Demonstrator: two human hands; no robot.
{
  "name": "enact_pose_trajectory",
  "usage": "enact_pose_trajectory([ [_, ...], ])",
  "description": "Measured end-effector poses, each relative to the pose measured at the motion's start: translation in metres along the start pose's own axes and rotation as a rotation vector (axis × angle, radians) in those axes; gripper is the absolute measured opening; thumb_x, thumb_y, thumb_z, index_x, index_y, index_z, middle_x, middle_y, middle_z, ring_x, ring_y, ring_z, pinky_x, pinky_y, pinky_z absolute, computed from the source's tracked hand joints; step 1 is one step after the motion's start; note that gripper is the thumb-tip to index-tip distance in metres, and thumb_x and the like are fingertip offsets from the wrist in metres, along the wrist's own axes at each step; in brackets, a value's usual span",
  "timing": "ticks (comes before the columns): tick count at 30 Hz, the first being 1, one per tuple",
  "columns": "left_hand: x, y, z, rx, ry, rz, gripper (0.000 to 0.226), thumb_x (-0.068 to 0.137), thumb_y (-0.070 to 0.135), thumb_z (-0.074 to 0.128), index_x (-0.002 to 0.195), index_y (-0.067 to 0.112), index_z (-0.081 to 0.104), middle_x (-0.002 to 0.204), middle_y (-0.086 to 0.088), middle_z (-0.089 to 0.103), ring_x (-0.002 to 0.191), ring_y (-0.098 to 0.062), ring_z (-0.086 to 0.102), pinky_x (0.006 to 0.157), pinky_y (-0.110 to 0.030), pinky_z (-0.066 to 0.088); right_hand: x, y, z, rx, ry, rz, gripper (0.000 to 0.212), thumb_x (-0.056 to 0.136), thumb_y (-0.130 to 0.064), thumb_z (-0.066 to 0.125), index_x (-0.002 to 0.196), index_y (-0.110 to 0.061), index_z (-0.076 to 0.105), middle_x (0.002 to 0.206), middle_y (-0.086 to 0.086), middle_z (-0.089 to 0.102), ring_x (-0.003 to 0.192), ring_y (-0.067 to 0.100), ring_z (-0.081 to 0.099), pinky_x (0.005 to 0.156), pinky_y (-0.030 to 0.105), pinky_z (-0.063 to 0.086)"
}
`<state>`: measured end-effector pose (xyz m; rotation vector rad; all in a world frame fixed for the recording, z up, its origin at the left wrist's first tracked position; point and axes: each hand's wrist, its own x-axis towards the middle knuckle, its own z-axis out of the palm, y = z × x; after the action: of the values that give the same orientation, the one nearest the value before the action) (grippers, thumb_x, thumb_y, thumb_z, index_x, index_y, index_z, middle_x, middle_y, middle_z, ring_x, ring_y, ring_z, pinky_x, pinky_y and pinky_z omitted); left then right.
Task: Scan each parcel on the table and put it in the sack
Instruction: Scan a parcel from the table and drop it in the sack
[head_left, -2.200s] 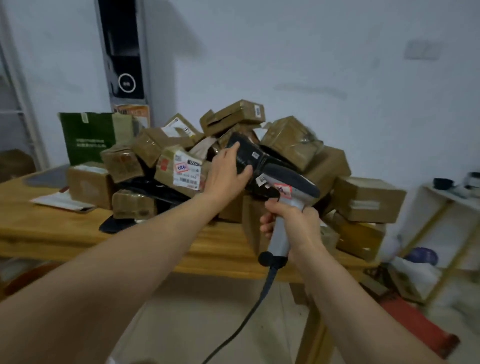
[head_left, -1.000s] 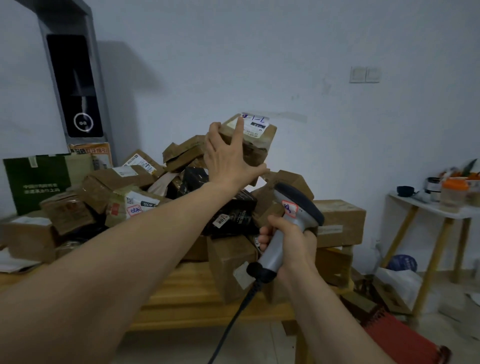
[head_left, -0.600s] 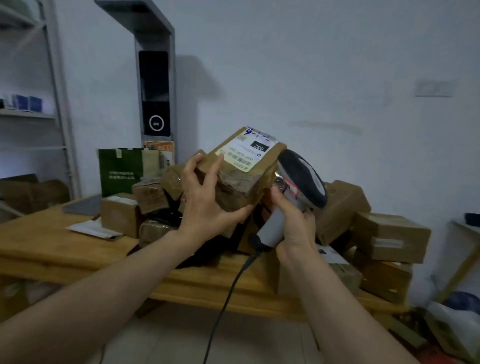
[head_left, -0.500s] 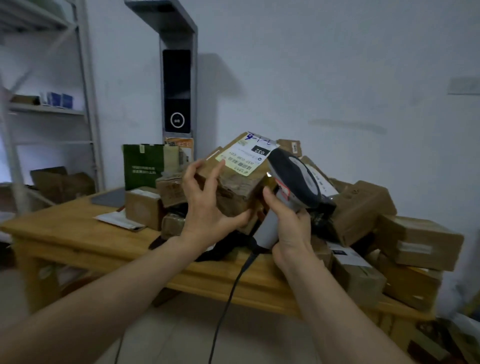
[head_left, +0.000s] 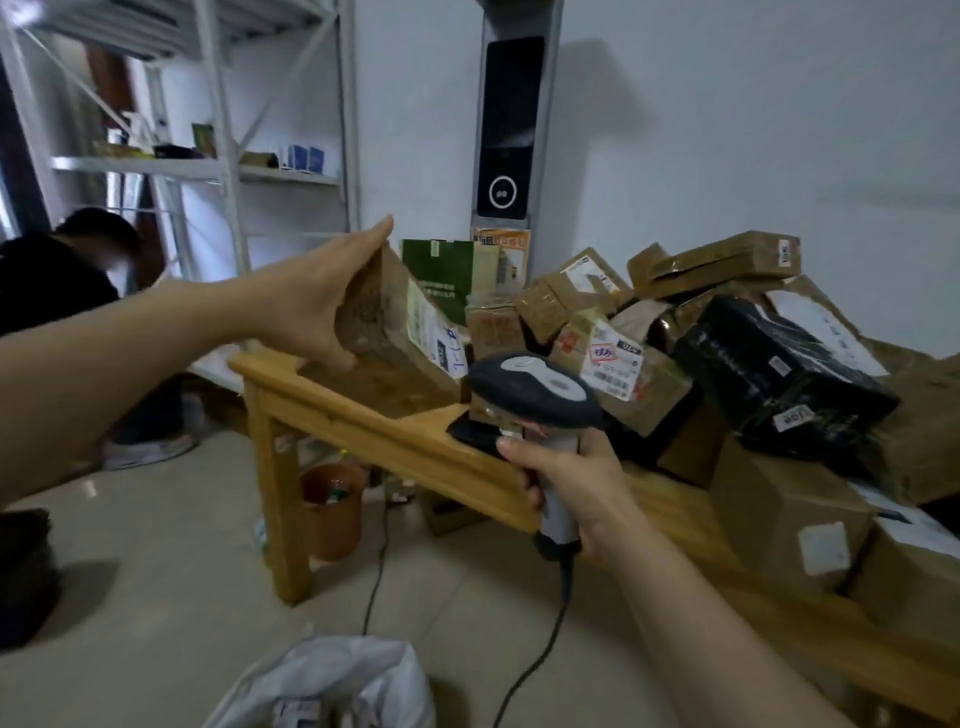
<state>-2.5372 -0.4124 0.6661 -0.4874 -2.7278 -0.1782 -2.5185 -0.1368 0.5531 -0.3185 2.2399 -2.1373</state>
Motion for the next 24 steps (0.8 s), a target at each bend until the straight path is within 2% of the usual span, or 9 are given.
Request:
enact_pose_trajectory([
  [3,-0.011,-0.018,-0.001,0.236,-0.2,-0.005,0.146,0.058,0.038,0.09,0.149,0.023,-0.024,0.152,0.001,0.005,0.133,-0.026,0.032,0.104,-0.03,0.043,0.0,0.014,0.02,-0.052,-0.055,0.053,0.017,0.077,-0.006,0.075,0.073,-0.008,0.059,0.048,0.002,0.052,0.037,0.012,0.043,0.038,0.023,0.039],
  [6,-0.022,-0.031,0.011,0.375,-0.274,0.044,0.144,0.059,0.056,0.083,0.149,0.019,-0.024,0.148,-0.004,0.002,0.133,-0.03,0.028,0.099,-0.018,0.033,-0.003,0.028,0.033,-0.15,-0.119,0.057,0.017,0.076,-0.002,0.074,0.073,-0.008,0.058,0.047,0.0,0.052,0.035,0.009,0.043,0.038,0.023,0.038],
  [8,-0.027,-0.034,0.02,0.43,-0.286,0.06,0.141,0.063,0.052,0.082,0.149,0.016,-0.024,0.149,-0.006,0.0,0.131,-0.027,0.029,0.091,-0.012,0.027,-0.006,0.038,0.04,-0.177,-0.149,0.057,0.016,0.076,0.002,0.072,0.081,-0.007,0.06,0.047,-0.003,0.052,0.035,0.005,0.043,0.038,0.022,0.037],
  [10,-0.03,-0.035,0.028,0.474,-0.287,0.061,0.139,0.066,0.042,0.083,0.149,0.014,-0.024,0.151,-0.007,-0.003,0.13,-0.026,0.031,0.087,-0.01,0.025,-0.008,0.046,0.045,-0.201,-0.159,0.021,0.018,0.077,0.004,0.071,0.085,-0.01,0.064,0.052,-0.008,0.055,0.041,0.002,0.048,0.046,0.022,0.041],
  [12,-0.03,-0.038,0.036,0.513,-0.288,0.081,0.14,0.064,0.038,0.085,0.149,0.014,-0.024,0.151,-0.006,-0.005,0.13,-0.027,0.033,0.088,-0.014,0.031,-0.01,0.05,0.047,-0.252,-0.141,-0.064,0.033,0.076,0.002,0.072,0.083,-0.029,0.062,0.068,-0.017,0.06,0.061,-0.003,0.056,0.062,0.018,0.047],
  [14,-0.029,-0.044,0.043,0.543,-0.295,0.105,0.14,0.063,0.039,0.086,0.15,0.019,-0.023,0.15,-0.003,-0.004,0.128,-0.029,0.036,0.091,-0.021,0.042,-0.01,0.052,0.047,-0.306,-0.129,-0.115,0.036,0.076,-0.002,0.073,0.078,-0.034,0.056,0.078,-0.021,0.059,0.076,-0.003,0.057,0.074,0.022,0.05],
  [16,-0.028,-0.048,0.048,0.563,-0.308,0.143,0.14,0.062,0.038,0.086,0.149,0.024,-0.022,0.15,-0.002,-0.005,0.126,-0.031,0.039,0.093,-0.031,0.05,-0.009,0.054,0.046,-0.363,-0.125,-0.129,0.034,0.076,-0.004,0.073,0.075,-0.034,0.055,0.079,-0.021,0.058,0.079,0.003,0.057,0.081,0.031,0.051],
  [19,-0.025,-0.05,0.054,0.565,-0.329,0.144,0.136,0.063,0.034,0.085,0.15,0.026,-0.02,0.15,0.0,-0.006,0.125,-0.032,0.04,0.093,-0.035,0.052,-0.008,0.058,0.044,-0.4,-0.11,-0.141,0.026,0.077,-0.006,0.073,0.081,-0.028,0.061,0.079,-0.016,0.059,0.081,0.009,0.057,0.085,0.038,0.052],
  [24,-0.021,-0.047,0.058,0.56,-0.355,0.133,0.134,0.065,0.032,0.085,0.15,0.026,-0.019,0.15,0.002,-0.007,0.129,-0.033,0.036,0.095,-0.038,0.052,-0.009,0.057,0.044,-0.428,-0.117,-0.146,0.023,0.079,-0.005,0.071,0.085,-0.026,0.061,0.083,-0.01,0.063,0.081,0.007,0.055,0.086,0.037,0.051],
])
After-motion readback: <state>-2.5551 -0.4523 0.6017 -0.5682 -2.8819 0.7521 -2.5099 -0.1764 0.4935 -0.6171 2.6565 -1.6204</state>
